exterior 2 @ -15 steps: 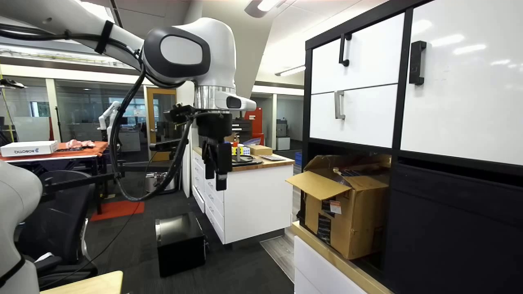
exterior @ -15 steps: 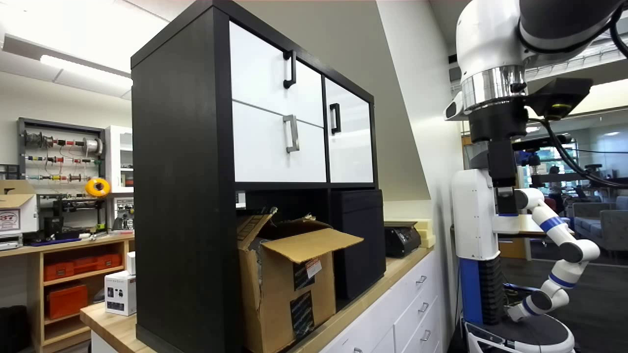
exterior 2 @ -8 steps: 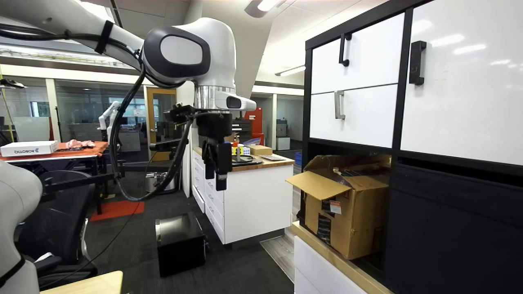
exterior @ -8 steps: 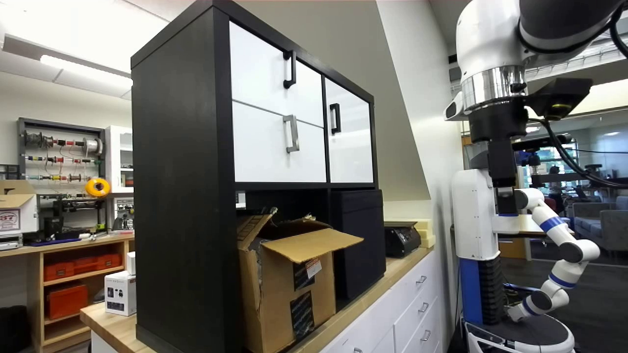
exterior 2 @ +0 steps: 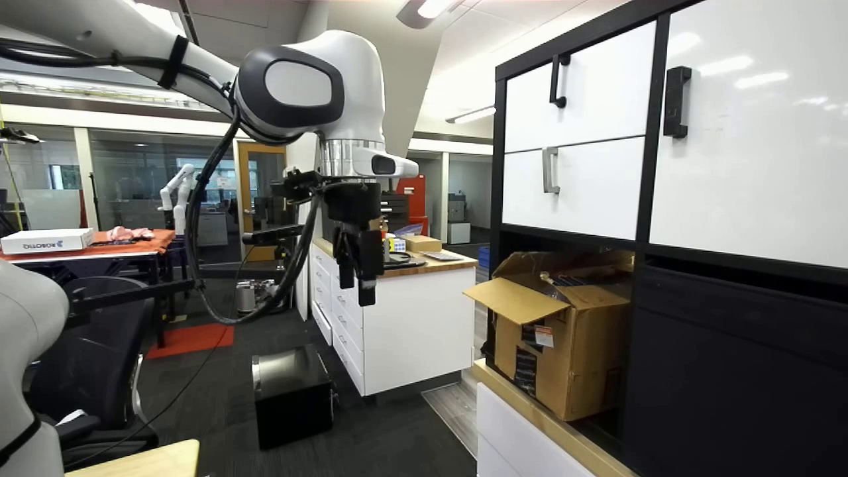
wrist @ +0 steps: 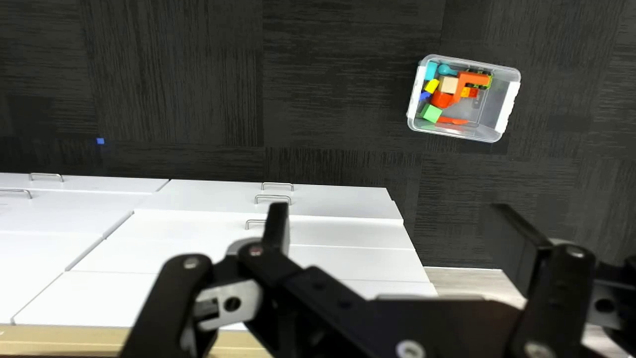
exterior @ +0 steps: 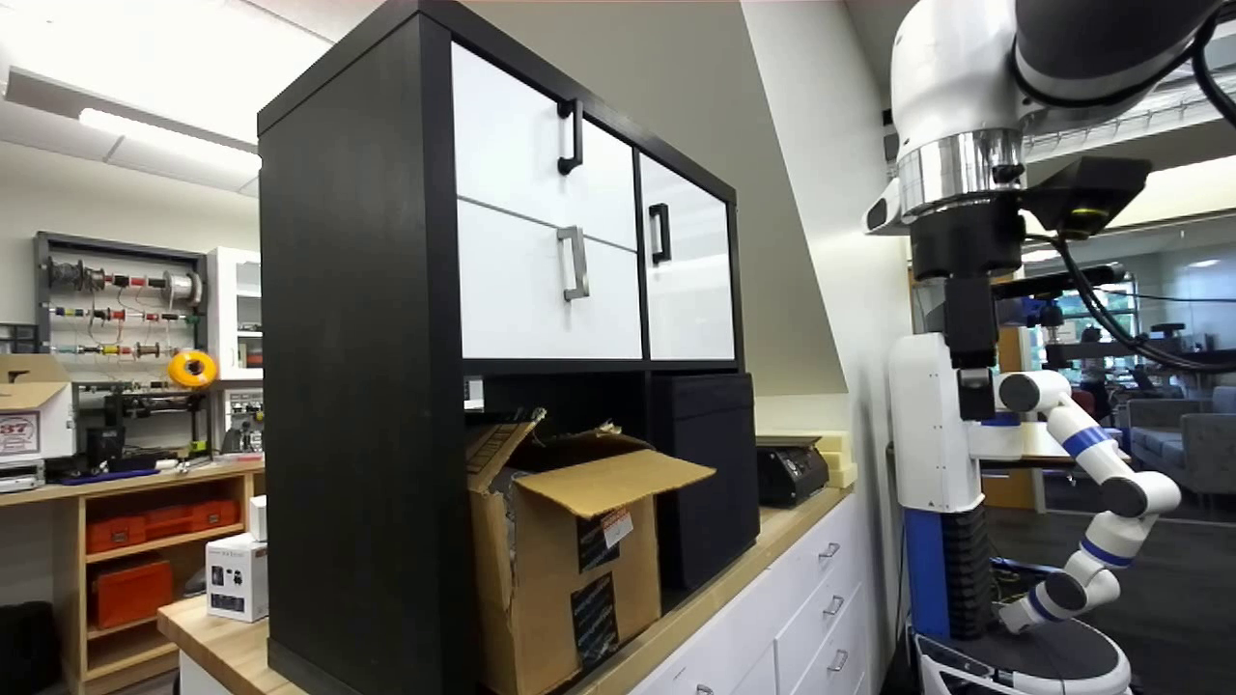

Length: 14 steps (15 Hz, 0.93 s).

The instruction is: Pull the carton box under the drawer

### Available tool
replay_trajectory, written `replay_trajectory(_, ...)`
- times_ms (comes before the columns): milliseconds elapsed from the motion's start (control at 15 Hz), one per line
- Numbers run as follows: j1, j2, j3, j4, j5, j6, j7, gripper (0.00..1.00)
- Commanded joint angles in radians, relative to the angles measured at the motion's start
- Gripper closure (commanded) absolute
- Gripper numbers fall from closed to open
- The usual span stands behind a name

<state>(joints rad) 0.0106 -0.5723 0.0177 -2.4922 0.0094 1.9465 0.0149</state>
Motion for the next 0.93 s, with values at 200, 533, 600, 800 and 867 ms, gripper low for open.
replay_trajectory(200, 0.013, 0.188, 0.015, 0.125, -0.032, 0.087, -0.048, 0.0)
replay_trajectory(533, 0.016, 0.362, 0.008, 0.252, -0.048, 0.143, -0.128, 0.0)
replay_trajectory(600, 0.016, 0.388, 0.007, 0.276, -0.05, 0.147, -0.148, 0.0)
replay_trajectory(800, 0.017, 0.466, 0.005, 0.365, -0.062, 0.16, -0.232, 0.0)
replay_trajectory(867, 0.016, 0.485, 0.005, 0.389, -0.066, 0.166, -0.26, 0.0)
